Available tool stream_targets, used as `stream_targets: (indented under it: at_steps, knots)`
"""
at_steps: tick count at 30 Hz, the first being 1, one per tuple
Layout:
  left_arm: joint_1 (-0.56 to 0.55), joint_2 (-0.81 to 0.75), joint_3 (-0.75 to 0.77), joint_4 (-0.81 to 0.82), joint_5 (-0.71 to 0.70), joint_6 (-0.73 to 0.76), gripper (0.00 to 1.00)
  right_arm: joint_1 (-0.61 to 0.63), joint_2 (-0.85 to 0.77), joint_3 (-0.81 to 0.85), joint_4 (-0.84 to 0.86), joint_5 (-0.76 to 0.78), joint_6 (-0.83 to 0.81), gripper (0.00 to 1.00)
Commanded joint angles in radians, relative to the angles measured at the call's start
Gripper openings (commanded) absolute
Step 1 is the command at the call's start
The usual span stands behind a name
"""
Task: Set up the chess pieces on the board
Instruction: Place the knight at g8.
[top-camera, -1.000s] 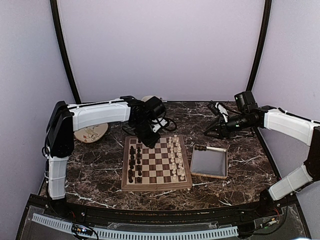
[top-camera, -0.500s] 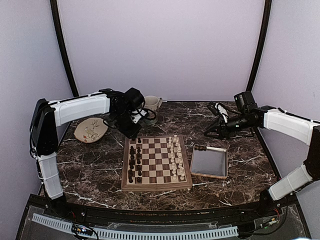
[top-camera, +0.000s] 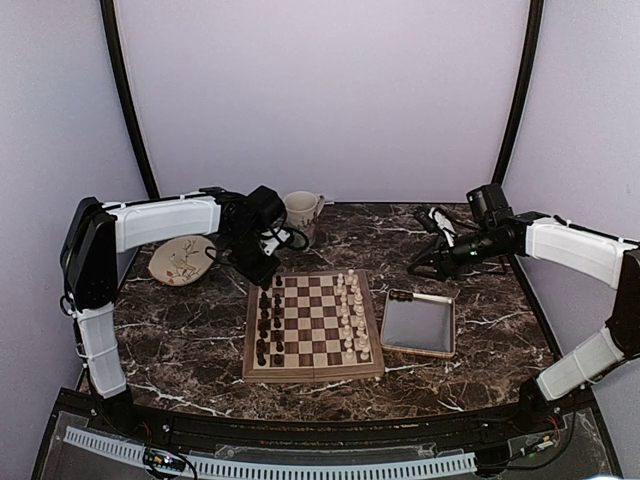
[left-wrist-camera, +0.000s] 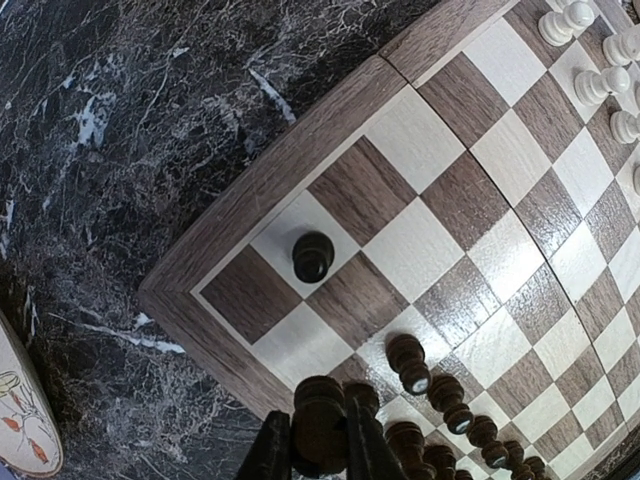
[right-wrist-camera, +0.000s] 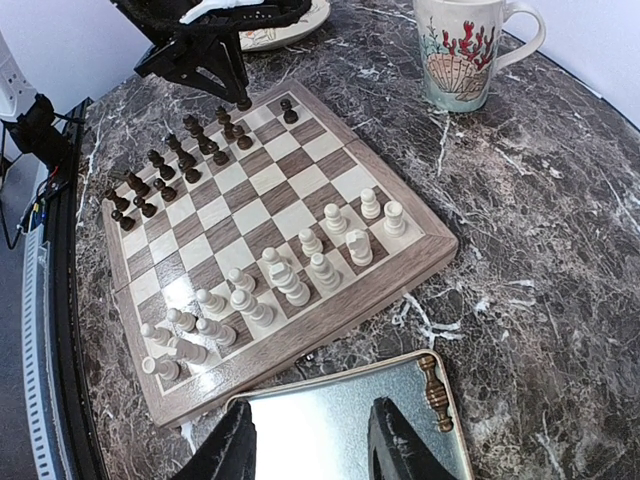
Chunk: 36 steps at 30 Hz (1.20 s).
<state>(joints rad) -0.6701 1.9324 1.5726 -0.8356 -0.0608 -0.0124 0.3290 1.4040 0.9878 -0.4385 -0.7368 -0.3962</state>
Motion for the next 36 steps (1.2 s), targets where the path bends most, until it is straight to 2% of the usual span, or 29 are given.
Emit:
stream_targets:
  at_steps: [1, 27, 31, 36]
  knots:
    - [0.009, 0.010, -0.018, 0.018, 0.021, -0.008, 0.11, -0.001, 0.013, 0.025, -0.002, -0.011, -0.014, 0.38]
    - [0.020, 0.059, -0.031, 0.052, -0.012, -0.006, 0.16, -0.001, 0.024, 0.026, -0.010, -0.009, -0.022, 0.38]
    - [0.020, 0.061, -0.029, 0.048, -0.027, -0.007, 0.24, -0.002, 0.027, 0.026, -0.011, -0.009, -0.023, 0.39]
    - [0.021, 0.060, -0.018, 0.036, -0.025, -0.008, 0.29, -0.002, 0.029, 0.028, -0.012, -0.009, -0.022, 0.39]
